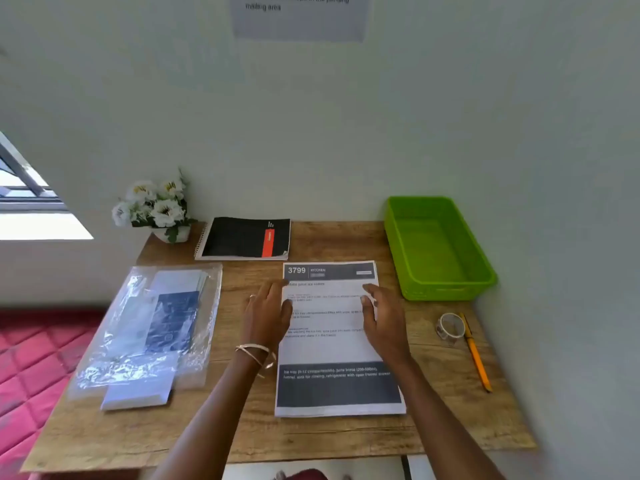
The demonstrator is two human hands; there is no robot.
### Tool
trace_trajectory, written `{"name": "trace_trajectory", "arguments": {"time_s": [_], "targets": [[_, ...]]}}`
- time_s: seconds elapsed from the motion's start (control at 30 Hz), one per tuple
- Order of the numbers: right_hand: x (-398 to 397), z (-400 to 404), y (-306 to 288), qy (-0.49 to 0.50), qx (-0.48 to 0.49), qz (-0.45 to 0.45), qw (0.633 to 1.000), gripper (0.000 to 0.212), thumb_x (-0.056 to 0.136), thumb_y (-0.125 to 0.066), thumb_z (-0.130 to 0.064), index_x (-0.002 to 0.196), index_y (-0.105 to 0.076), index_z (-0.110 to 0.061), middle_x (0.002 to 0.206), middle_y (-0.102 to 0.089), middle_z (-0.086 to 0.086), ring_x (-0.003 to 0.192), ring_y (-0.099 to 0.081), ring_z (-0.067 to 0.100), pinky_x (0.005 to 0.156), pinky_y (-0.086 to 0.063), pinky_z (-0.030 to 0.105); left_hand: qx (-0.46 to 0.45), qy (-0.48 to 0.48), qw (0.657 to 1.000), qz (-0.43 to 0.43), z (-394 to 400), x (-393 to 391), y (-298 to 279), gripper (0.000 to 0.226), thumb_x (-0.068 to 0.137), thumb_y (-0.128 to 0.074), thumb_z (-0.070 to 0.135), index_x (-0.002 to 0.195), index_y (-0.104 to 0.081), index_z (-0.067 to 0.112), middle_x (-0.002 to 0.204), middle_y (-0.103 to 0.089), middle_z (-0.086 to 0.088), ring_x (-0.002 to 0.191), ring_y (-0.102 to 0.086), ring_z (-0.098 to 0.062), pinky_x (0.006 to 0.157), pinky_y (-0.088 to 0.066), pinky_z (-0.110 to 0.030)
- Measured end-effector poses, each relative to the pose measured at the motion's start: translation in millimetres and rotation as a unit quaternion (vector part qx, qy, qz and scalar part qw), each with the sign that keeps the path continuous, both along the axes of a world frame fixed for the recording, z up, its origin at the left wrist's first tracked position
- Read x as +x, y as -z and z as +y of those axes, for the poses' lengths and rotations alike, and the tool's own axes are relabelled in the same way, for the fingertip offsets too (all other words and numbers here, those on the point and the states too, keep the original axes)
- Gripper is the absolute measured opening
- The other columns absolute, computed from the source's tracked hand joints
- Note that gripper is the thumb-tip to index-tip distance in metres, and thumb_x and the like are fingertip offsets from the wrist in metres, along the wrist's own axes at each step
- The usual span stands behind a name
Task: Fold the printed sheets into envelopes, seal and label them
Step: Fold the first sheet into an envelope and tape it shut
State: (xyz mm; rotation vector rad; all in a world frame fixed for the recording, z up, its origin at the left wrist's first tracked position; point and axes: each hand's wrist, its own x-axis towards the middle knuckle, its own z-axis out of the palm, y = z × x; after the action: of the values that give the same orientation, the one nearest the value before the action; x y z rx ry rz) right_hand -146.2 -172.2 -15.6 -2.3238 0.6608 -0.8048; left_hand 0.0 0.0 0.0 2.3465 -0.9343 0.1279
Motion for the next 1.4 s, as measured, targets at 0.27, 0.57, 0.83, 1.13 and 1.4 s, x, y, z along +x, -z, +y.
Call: {"name": "trace_trajectory", "arguments": {"time_s": [0.27,0.57,0.83,1.13,1.4], "targets": [[-19.3,6.8,21.5,0.087,-0.008,0.034,0.996,0.022,0.089,-0.054,-0.007,0.110,-0.061,-0.004,0.109,-0.063,0.011,0.103,-0.052,0.026,0.085,-0.036,0.021,0.049,-0.012,0.996,0.079,20.5,-0.8,34.6,0.043,0.083,-0.062,0.024,0.124,-0.053,0.012,0.132,-0.052,-0.007,0.117,-0.051,-0.028,0.094,-0.045,-0.048],[22.7,-18.7,-5.2,0.151,0.002,0.178,0.972,0.027,0.086,-0.056,-0.003,0.112,-0.063,0.002,0.112,-0.061,0.021,0.105,-0.051,0.037,0.087,-0.043,0.041,0.069,-0.031,0.992,0.098,20.7,-1.5,42.2,0.048,0.085,-0.056,0.042,0.130,-0.048,0.027,0.142,-0.041,0.006,0.128,-0.038,-0.020,0.102,-0.036,-0.049],[84.2,-60.6,-43.2,-0.031,-0.092,0.387,0.917,0.059,0.088,-0.062,-0.025,0.141,-0.037,-0.016,0.144,-0.041,0.009,0.134,-0.029,0.032,0.107,-0.026,0.047,0.068,-0.047,0.992,0.097,19.9,-3.1,42.3,0.049,0.084,-0.059,0.042,0.131,-0.048,0.029,0.142,-0.040,0.008,0.131,-0.035,-0.016,0.107,-0.028,-0.043],[91.9,-73.2,-42.4,0.004,-0.113,0.335,0.935,0.027,0.079,-0.072,-0.025,0.104,-0.064,-0.020,0.122,-0.053,0.003,0.122,-0.033,0.026,0.095,-0.025,0.044,0.095,-0.055,0.991,0.075,17.7,-6.8,41.9,0.049,0.087,-0.053,0.043,0.133,-0.046,0.028,0.145,-0.036,0.008,0.134,-0.030,-0.015,0.111,-0.018,-0.039],[71.9,-64.9,-42.6,-0.019,-0.130,0.176,0.976,0.014,0.078,-0.072,-0.013,0.091,-0.071,-0.015,0.095,-0.071,0.000,0.098,-0.057,0.023,0.082,-0.029,0.036,0.106,-0.058,0.991,0.058,17.0,-9.5,40.0,0.049,0.089,-0.051,0.042,0.134,-0.044,0.025,0.144,-0.037,0.005,0.134,-0.030,-0.016,0.111,-0.015,-0.039]]}}
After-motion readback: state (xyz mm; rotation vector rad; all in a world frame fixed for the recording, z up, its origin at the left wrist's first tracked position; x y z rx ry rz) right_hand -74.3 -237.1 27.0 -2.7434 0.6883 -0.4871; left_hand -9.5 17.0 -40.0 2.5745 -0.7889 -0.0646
